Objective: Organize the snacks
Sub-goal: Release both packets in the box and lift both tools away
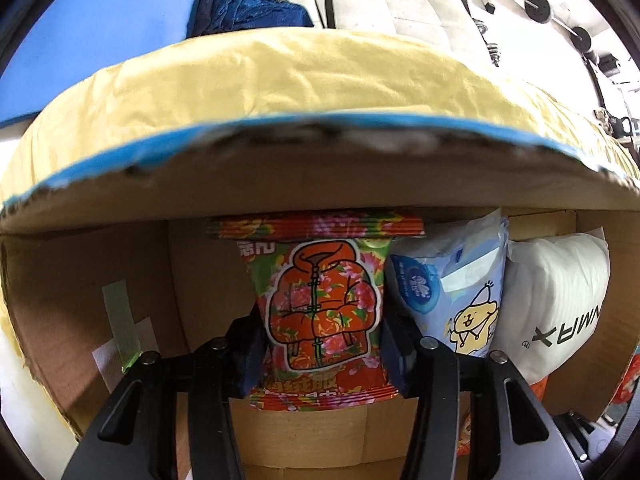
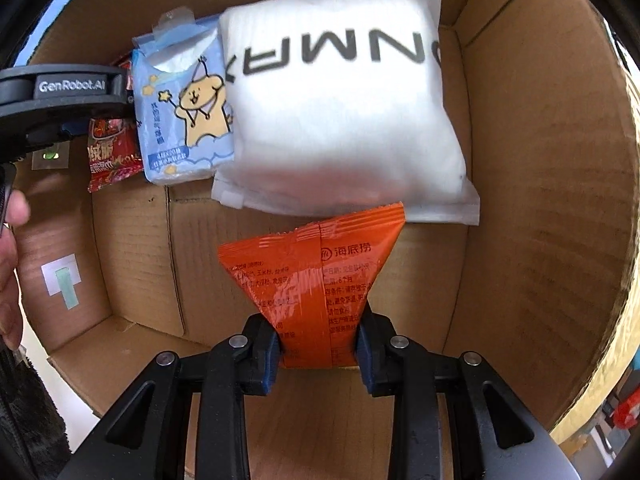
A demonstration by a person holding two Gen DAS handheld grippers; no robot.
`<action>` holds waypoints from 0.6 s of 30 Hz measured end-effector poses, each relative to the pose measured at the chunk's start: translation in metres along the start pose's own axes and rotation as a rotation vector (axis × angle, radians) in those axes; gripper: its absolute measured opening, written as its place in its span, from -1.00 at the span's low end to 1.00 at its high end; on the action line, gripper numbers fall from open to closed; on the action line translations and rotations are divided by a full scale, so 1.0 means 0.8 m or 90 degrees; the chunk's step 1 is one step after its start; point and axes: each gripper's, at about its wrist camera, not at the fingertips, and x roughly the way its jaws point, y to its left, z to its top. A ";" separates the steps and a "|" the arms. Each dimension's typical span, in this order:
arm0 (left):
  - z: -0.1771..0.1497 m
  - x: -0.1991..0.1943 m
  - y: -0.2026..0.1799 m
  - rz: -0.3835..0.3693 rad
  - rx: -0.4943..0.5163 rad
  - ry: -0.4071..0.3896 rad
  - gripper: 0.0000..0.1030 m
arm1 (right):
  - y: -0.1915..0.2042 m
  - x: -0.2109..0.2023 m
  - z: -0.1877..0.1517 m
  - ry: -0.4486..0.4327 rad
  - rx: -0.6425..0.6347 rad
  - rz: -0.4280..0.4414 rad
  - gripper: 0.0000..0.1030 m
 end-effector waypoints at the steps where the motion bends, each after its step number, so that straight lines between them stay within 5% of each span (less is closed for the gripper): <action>1: 0.001 0.001 0.002 -0.002 -0.005 0.004 0.01 | -0.001 0.001 0.001 0.005 0.003 0.004 -0.33; 6: -0.003 -0.003 0.014 -0.020 -0.027 0.023 0.15 | -0.007 0.002 0.002 0.017 0.013 -0.002 -0.24; 10: -0.015 -0.018 0.016 -0.007 -0.025 0.016 0.26 | -0.009 -0.006 0.001 0.010 0.021 0.000 0.22; 18: -0.057 -0.074 0.025 -0.022 -0.023 -0.027 0.26 | 0.003 -0.037 -0.005 -0.025 0.007 0.001 0.42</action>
